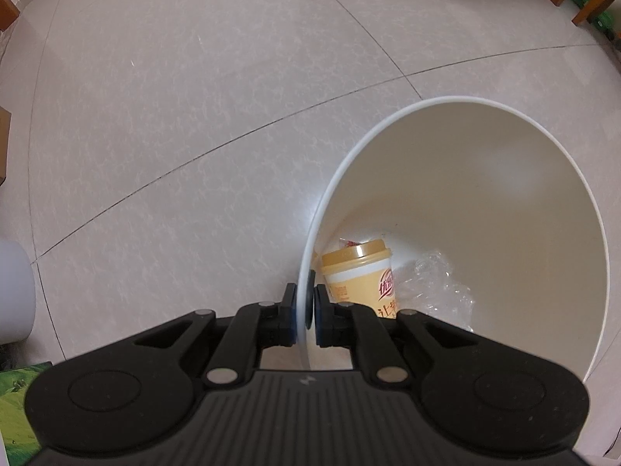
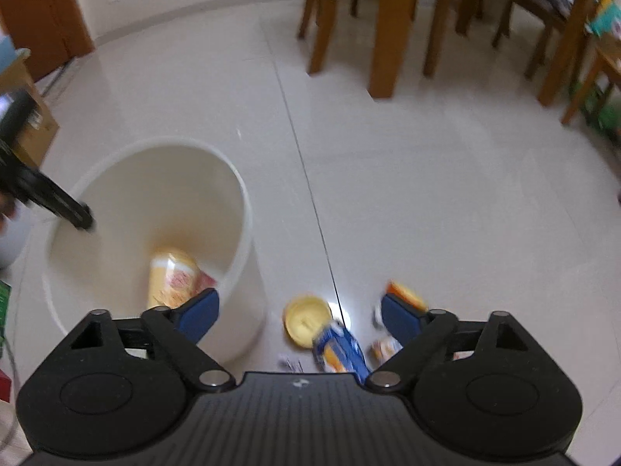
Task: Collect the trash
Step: 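Lower the right gripper to the small white cup and grasp it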
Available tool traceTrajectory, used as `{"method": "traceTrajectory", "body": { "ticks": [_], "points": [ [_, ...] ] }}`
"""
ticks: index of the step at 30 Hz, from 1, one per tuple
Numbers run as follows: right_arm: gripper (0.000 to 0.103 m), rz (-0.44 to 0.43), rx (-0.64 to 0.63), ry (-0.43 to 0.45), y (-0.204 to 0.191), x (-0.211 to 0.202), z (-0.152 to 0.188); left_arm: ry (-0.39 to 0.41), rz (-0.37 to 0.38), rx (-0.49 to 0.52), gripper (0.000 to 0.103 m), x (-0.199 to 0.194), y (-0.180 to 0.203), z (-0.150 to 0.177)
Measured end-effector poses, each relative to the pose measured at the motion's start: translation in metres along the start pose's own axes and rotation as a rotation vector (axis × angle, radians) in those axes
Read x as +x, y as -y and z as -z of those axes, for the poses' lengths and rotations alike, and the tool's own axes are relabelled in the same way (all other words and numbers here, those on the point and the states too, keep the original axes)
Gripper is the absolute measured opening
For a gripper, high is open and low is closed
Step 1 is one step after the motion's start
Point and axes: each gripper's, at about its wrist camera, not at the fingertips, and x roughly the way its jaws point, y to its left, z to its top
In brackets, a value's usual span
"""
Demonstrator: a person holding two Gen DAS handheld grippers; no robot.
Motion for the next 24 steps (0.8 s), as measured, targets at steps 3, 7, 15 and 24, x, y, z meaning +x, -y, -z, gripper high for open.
{"method": "traceTrajectory", "body": {
  "ticks": [3, 7, 15, 24],
  "points": [
    [0.085, 0.013, 0.047, -0.049, 0.010, 0.028, 0.024, -0.002, 0.002, -0.003, 0.006, 0.000, -0.001, 0.000],
    [0.081, 0.031, 0.068, -0.118, 0.017, 0.065, 0.050, -0.003, 0.001, 0.000, 0.006, 0.001, -0.001, -0.001],
    [0.069, 0.041, 0.161, -0.225, 0.030, 0.123, 0.085, -0.002, 0.001, 0.001, 0.006, 0.001, 0.000, 0.000],
    [0.062, 0.052, 0.239, -0.310, 0.044, 0.184, 0.114, -0.003, 0.001, 0.001, 0.006, 0.001, 0.000, 0.000]
  ]
}}
